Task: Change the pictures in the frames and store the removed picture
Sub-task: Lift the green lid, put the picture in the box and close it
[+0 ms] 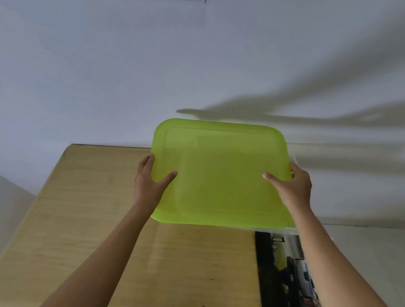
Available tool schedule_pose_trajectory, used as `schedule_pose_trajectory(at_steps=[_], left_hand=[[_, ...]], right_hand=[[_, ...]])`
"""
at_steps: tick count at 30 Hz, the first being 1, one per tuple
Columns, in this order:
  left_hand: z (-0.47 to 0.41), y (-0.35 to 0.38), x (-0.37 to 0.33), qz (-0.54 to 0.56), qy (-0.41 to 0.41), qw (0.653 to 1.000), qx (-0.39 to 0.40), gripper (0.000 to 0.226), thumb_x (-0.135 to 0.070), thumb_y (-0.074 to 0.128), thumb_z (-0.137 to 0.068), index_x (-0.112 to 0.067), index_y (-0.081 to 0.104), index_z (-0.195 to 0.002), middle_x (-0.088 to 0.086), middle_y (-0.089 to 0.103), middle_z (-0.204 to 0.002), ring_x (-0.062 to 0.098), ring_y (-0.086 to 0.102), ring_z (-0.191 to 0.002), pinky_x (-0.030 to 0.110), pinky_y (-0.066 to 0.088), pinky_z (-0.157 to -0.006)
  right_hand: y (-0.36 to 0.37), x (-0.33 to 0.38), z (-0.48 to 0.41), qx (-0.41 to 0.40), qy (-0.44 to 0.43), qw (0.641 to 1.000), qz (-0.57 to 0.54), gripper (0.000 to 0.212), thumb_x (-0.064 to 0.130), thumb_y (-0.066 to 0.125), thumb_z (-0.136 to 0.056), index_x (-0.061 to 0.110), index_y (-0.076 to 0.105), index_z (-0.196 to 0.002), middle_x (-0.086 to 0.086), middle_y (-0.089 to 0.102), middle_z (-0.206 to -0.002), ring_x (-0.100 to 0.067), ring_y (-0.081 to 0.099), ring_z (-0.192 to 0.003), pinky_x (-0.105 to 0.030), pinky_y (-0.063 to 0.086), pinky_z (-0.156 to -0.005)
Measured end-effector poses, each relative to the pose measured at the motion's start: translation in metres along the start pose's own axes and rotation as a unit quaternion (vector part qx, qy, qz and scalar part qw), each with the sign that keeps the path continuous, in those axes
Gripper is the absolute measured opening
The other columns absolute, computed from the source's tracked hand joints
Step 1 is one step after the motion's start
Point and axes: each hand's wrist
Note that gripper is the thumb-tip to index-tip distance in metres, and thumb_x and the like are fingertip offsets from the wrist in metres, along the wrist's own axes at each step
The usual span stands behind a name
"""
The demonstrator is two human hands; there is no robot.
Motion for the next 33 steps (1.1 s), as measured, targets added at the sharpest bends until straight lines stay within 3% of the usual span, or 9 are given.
schedule_pose_trajectory(at_steps=[2,3,5,7,11,15,25,33], left_hand=[[0.000,-0.033,0.015,-0.003,-0.006,1.000,-0.012,0.079,-0.032,0.075,-0.076,-0.007,0.037,-0.141,0.003,0.036,-0.144,0.019,0.037,-0.131,0.028,0.029,-0.105],[-0.001,-0.052,0.024,-0.006,-0.011,1.000,-0.018,0.079,-0.032,0.075,-0.076,-0.006,0.037,-0.140,0.004,0.037,-0.144,0.020,0.037,-0.132,0.030,0.030,-0.105],[-0.002,-0.090,0.047,-0.008,-0.024,0.999,-0.034,0.078,-0.030,0.075,-0.076,-0.005,0.038,-0.140,0.006,0.038,-0.143,0.021,0.037,-0.132,0.031,0.029,-0.106],[-0.002,-0.129,0.074,-0.010,-0.043,0.998,-0.048,0.078,-0.028,0.076,-0.075,-0.004,0.038,-0.139,0.007,0.039,-0.143,0.021,0.037,-0.132,0.030,0.028,-0.107],[0.005,-0.207,0.137,-0.019,-0.089,0.994,-0.062,0.078,-0.027,0.075,-0.077,-0.005,0.036,-0.141,0.008,0.036,-0.144,0.022,0.035,-0.133,0.035,0.029,-0.109],[0.013,-0.263,0.198,-0.045,-0.130,0.989,-0.048,0.079,-0.030,0.072,-0.079,-0.004,0.032,-0.142,0.010,0.032,-0.147,0.025,0.032,-0.135,0.039,0.028,-0.110],[0.030,-0.273,0.261,-0.085,-0.152,0.984,0.045,0.079,-0.029,0.068,-0.083,-0.003,0.025,-0.145,0.011,0.025,-0.151,0.025,0.026,-0.138,0.036,0.025,-0.110],[0.026,-0.265,0.258,-0.147,-0.153,0.974,0.083,0.078,-0.027,0.061,-0.088,-0.001,0.016,-0.146,0.018,0.009,-0.155,0.028,0.006,-0.144,0.038,0.013,-0.115]], right_hand=[[0.028,0.007,0.010,0.012,-0.010,1.000,0.018,0.076,0.073,0.071,-0.048,0.025,0.061,-0.105,-0.008,0.062,-0.110,-0.029,0.057,-0.105,-0.042,0.052,-0.087],[0.044,0.021,0.021,0.012,-0.020,0.999,0.022,0.083,0.074,0.070,-0.049,0.022,0.060,-0.113,-0.008,0.060,-0.115,-0.029,0.055,-0.110,-0.042,0.050,-0.092],[0.076,0.050,0.049,0.021,-0.032,0.999,0.031,0.077,0.054,0.076,-0.063,0.011,0.055,-0.124,-0.010,0.054,-0.123,-0.028,0.044,-0.120,-0.033,0.042,-0.099],[0.112,0.075,0.078,0.030,-0.041,0.998,0.042,0.069,0.038,0.075,-0.073,0.005,0.051,-0.128,-0.013,0.050,-0.128,-0.029,0.037,-0.124,-0.028,0.035,-0.095],[0.192,0.107,0.136,0.073,-0.047,0.995,0.054,0.068,0.029,0.072,-0.078,-0.001,0.044,-0.133,-0.018,0.043,-0.134,-0.031,0.032,-0.128,-0.030,0.027,-0.101],[0.260,0.120,0.186,0.106,-0.059,0.990,0.078,0.061,0.030,0.069,-0.081,0.001,0.047,-0.129,-0.016,0.041,-0.135,-0.030,0.029,-0.127,-0.036,0.030,-0.102],[0.298,0.093,0.232,0.139,-0.001,0.981,0.136,0.061,0.026,0.066,-0.084,-0.001,0.042,-0.133,-0.018,0.039,-0.138,-0.031,0.028,-0.128,-0.034,0.028,-0.103],[0.290,0.094,0.232,0.186,-0.025,0.966,0.177,0.064,0.029,0.055,-0.092,0.003,0.026,-0.143,-0.014,0.025,-0.149,-0.028,0.017,-0.139,-0.036,0.023,-0.111]])
Point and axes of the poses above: each hand's wrist, its own z-axis away from the middle knuckle, its own y-axis out of the palm, x = y × z
